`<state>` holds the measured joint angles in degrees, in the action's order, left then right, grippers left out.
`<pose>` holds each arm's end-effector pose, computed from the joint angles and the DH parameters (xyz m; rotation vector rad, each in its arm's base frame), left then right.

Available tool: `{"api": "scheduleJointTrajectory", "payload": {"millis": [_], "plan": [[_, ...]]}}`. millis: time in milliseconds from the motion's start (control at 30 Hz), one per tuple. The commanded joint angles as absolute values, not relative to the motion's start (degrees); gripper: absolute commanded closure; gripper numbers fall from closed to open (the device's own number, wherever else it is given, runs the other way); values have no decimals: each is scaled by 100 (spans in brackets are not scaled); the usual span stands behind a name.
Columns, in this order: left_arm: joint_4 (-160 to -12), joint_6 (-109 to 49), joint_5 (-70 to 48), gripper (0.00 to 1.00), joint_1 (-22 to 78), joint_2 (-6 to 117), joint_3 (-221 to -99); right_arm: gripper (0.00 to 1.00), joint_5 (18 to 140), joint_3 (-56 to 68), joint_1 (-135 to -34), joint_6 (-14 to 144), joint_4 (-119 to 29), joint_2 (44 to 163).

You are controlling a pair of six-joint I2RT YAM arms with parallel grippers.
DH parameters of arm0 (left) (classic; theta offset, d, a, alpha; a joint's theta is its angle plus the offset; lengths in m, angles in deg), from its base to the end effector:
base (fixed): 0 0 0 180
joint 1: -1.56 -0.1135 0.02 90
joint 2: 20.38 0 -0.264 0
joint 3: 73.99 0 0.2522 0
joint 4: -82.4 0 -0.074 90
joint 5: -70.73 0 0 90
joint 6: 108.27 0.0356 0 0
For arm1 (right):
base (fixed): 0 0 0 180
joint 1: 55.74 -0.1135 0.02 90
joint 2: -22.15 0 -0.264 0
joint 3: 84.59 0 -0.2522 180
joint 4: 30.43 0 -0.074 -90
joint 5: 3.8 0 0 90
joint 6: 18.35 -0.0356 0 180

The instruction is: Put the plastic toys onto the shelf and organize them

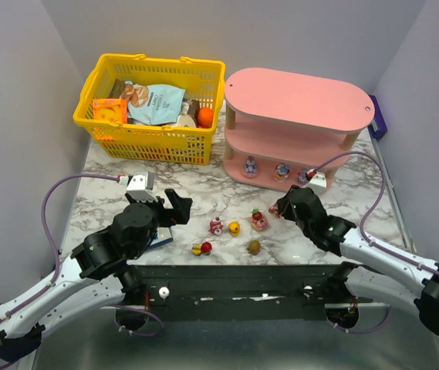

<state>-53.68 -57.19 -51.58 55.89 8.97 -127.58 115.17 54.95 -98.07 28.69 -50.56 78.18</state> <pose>0.0842 -0.0847 0.3114 -0.1269 1.8967 -0.5831 0.1601 0.1225 0.2034 0.2906 2.1043 0.3314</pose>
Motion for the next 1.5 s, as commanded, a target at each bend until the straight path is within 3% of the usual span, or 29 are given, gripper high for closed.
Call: {"api": "scheduleJointTrajectory", "payload": {"millis": [0,433,833,1467], "plan": [[-5316,-5738,-5267,1,5562,836,-12721,99,12047,5054,-9837,3236,-5455,7392],[-5325,-5738,-5267,1,5562,836,-12721,99,12275,4034,-9837,4132,-6334,6715],[-5334,-5729,-5258,1,5562,836,-12712,99,12777,3244,-9714,4976,-6528,6864],[-5351,-5721,-5267,1,5562,907,-12739,99,11757,2935,-8387,5794,-5641,7348]]}}
